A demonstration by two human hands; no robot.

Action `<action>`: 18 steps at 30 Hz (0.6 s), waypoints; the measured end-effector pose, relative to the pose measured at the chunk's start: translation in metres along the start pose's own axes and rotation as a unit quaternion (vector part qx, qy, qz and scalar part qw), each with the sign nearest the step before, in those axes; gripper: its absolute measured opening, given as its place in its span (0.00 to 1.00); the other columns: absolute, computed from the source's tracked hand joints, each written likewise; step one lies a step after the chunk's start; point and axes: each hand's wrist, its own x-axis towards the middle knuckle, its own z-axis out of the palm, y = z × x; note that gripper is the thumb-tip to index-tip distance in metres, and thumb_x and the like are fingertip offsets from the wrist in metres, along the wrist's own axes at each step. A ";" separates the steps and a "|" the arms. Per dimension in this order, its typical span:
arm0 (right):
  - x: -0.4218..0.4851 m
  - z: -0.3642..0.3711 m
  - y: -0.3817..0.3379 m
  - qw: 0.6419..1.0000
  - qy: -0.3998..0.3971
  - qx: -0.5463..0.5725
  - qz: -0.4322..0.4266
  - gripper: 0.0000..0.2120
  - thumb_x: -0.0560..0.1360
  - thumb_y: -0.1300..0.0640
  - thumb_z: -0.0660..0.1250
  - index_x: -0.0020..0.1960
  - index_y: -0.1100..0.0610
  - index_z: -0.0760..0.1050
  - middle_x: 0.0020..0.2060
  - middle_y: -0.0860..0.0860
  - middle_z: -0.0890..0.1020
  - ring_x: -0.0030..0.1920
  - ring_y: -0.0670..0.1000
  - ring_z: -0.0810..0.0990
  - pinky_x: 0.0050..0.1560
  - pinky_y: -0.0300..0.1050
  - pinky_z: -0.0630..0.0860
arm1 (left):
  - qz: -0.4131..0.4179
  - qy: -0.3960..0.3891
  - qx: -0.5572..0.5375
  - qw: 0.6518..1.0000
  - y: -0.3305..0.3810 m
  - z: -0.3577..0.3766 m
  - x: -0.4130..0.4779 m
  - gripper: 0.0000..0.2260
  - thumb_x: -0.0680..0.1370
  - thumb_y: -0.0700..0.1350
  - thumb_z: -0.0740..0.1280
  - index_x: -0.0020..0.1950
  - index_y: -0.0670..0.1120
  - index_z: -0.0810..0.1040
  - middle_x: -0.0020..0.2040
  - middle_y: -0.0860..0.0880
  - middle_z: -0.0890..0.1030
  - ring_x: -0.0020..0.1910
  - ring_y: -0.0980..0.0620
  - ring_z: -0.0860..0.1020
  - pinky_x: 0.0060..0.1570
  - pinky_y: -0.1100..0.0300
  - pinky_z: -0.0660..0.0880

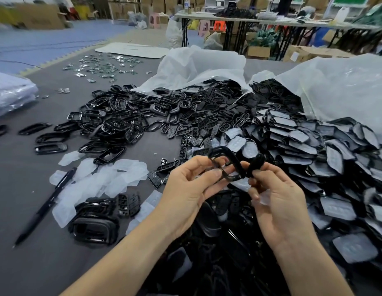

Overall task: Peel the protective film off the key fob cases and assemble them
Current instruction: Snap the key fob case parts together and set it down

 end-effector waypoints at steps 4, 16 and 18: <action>-0.001 0.001 0.000 1.000 -0.006 -0.004 -0.008 0.11 0.74 0.73 0.63 0.46 0.58 0.74 0.28 0.48 0.81 0.27 0.43 0.74 0.25 0.32 0.70 | 0.000 -0.006 0.011 1.000 0.001 0.000 -0.001 0.08 0.67 0.34 0.68 0.45 0.37 0.78 0.45 0.44 0.84 0.47 0.48 0.84 0.43 0.62 0.80; -0.004 0.001 0.002 0.999 -0.029 -0.034 -0.023 0.08 0.76 0.69 0.64 0.43 0.58 0.77 0.26 0.51 0.75 0.25 0.44 0.72 0.22 0.32 0.66 | 0.013 -0.018 0.023 0.999 0.001 -0.004 -0.001 0.06 0.70 0.37 0.68 0.46 0.39 0.81 0.44 0.41 0.83 0.45 0.46 0.84 0.41 0.60 0.80; -0.003 0.001 0.003 0.998 -0.032 -0.041 -0.032 0.08 0.75 0.69 0.65 0.48 0.58 0.77 0.28 0.50 0.77 0.25 0.44 0.73 0.22 0.33 0.67 | 0.021 -0.009 0.020 1.000 0.001 -0.006 0.000 0.05 0.70 0.37 0.68 0.44 0.41 0.82 0.43 0.41 0.84 0.44 0.46 0.84 0.42 0.59 0.80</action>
